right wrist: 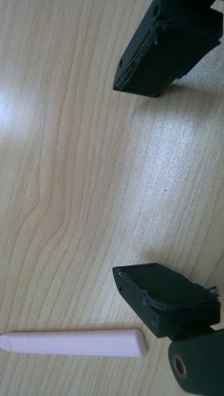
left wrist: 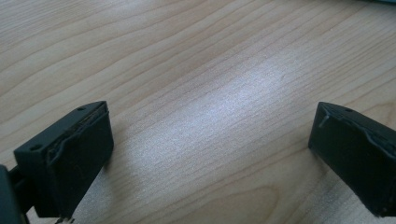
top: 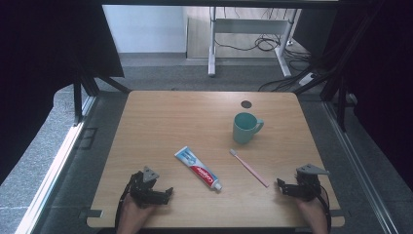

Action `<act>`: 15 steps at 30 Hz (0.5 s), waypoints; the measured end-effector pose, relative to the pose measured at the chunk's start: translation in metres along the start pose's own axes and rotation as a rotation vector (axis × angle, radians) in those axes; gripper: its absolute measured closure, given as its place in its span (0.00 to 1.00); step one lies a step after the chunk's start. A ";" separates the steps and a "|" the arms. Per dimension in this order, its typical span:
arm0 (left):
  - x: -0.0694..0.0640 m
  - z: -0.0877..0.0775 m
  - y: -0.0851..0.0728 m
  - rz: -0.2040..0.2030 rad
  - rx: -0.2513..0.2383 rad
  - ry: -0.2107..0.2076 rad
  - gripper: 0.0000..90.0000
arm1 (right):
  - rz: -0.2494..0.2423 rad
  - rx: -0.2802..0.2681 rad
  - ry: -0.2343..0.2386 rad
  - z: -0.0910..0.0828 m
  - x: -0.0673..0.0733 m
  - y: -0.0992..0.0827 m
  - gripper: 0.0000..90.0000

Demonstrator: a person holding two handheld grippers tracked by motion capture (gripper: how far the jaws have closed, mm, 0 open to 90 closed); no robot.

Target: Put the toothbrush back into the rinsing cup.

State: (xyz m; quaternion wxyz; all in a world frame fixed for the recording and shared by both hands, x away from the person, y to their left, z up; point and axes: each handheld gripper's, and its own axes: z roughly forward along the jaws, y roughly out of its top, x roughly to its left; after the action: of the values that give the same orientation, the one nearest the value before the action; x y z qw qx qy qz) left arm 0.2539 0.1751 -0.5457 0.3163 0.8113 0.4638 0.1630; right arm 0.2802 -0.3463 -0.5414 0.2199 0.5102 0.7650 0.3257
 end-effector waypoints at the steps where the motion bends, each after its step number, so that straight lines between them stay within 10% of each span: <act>1: 0.000 0.000 0.000 -0.001 0.000 0.001 0.00 | 0.000 0.000 0.000 0.000 0.000 0.000 0.10; 15: 0.000 0.000 0.000 -0.003 -0.001 0.004 0.00 | -0.002 0.000 0.001 0.000 0.000 0.000 0.10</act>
State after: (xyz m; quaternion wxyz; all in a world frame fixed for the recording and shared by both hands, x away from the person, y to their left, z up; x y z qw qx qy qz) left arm 0.2535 0.1750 -0.5457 0.3158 0.8103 0.4654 0.1643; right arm 0.2803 -0.3462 -0.5415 0.2198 0.5091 0.7658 0.3258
